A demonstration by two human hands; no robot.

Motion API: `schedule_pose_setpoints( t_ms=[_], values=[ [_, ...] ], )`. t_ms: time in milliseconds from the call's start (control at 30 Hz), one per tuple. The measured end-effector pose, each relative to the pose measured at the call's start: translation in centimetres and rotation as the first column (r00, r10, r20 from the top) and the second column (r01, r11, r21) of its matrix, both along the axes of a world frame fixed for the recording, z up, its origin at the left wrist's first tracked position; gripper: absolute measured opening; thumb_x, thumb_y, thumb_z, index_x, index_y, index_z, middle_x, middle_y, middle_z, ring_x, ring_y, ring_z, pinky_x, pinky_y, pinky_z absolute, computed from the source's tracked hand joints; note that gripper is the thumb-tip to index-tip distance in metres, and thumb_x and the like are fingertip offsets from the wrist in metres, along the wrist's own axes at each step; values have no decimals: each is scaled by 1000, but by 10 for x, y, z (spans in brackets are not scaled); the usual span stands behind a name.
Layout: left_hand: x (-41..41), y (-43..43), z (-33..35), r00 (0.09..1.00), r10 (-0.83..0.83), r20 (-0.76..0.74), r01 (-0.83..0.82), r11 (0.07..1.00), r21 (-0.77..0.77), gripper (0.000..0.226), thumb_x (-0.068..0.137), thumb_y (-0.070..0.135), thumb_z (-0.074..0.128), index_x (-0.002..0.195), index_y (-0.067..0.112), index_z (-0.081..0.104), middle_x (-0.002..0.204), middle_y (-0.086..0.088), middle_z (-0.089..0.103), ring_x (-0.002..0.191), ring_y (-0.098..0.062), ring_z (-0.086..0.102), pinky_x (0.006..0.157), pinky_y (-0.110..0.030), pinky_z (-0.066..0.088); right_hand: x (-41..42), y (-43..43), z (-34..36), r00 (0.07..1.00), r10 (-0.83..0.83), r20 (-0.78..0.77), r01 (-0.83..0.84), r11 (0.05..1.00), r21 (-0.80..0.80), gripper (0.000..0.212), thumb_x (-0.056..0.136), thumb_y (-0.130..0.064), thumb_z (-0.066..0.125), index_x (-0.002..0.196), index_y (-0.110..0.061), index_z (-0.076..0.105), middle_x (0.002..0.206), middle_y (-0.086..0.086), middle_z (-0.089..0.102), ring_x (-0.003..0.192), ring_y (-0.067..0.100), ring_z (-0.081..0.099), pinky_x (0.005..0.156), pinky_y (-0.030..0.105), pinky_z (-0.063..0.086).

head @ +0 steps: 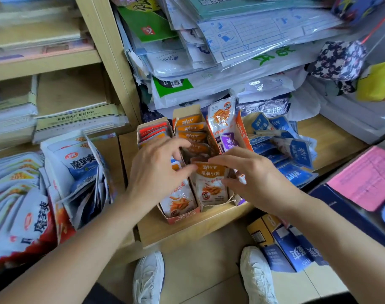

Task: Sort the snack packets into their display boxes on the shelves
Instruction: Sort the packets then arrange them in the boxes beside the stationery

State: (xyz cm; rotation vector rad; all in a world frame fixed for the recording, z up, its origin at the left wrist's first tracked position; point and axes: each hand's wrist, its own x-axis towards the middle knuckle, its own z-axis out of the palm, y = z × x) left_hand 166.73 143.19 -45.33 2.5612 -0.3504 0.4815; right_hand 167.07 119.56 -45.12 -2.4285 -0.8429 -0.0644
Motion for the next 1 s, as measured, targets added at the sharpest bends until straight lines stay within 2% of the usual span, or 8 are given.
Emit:
schedule_pose_setpoints(
  t_ms=[133,300,467,600,667,733,800,1000],
  values=[
    [-1,35,17,993,101,-58,-105,993,-60,34,83,47,69,108,24,73,94,8,62,85,-12,58,69,-29,46,1,10,-9,975,-50,217,78,989,-122,49,78,-7,79,126,-15,69,113,5,63,103,31,56,81,45,55],
    [-25,43,15,960,67,-272,35,935,353,63,82,65,66,136,35,60,127,15,59,117,-13,37,91,-35,30,-10,32,-2,944,-73,322,110,989,-99,55,75,-27,85,126,-14,67,118,3,64,103,27,54,83,44,50],
    [-25,61,25,928,-122,-352,144,989,37,34,69,69,69,96,50,71,106,28,66,111,-4,51,100,-48,39,-18,55,-11,991,18,132,-10,998,-61,70,79,-51,74,139,-20,56,132,-7,58,120,21,45,96,46,45],
    [-28,66,33,862,-224,-456,186,974,-126,32,73,68,69,85,40,78,88,23,72,91,0,66,82,-38,53,-22,61,-11,996,48,69,-50,999,20,42,82,-48,75,117,-25,69,116,-13,67,115,13,53,92,46,43],
    [-27,69,32,904,-175,-390,127,981,-145,29,83,58,64,86,34,79,81,17,73,82,-4,66,75,-40,55,-23,57,-6,996,85,-4,-84,993,79,32,83,-37,79,112,-25,72,110,-17,70,109,3,59,93,35,46],
    [-21,74,28,954,-80,-288,60,995,-76,24,87,46,64,99,31,78,89,17,71,82,-5,63,73,-40,54,-25,51,-2,984,111,-137,-93,987,132,28,86,-26,79,113,-25,72,111,-22,68,107,-6,61,89,15,48],
    [-16,76,23,964,-35,-265,50,998,50,33,89,44,63,117,31,73,107,16,67,91,-7,57,81,-40,51,-28,46,0,976,125,-178,-100,985,141,30,87,-17,78,115,-25,69,114,-26,64,107,-11,60,86,6,46],
    [-11,62,9,945,-32,-324,150,927,345,53,91,48,68,140,31,57,129,14,51,107,-11,38,94,-37,45,-33,44,-4,985,167,-49,-158,976,150,41,88,-15,77,125,-29,64,121,-20,62,114,0,60,88,17,52]
  ],
)
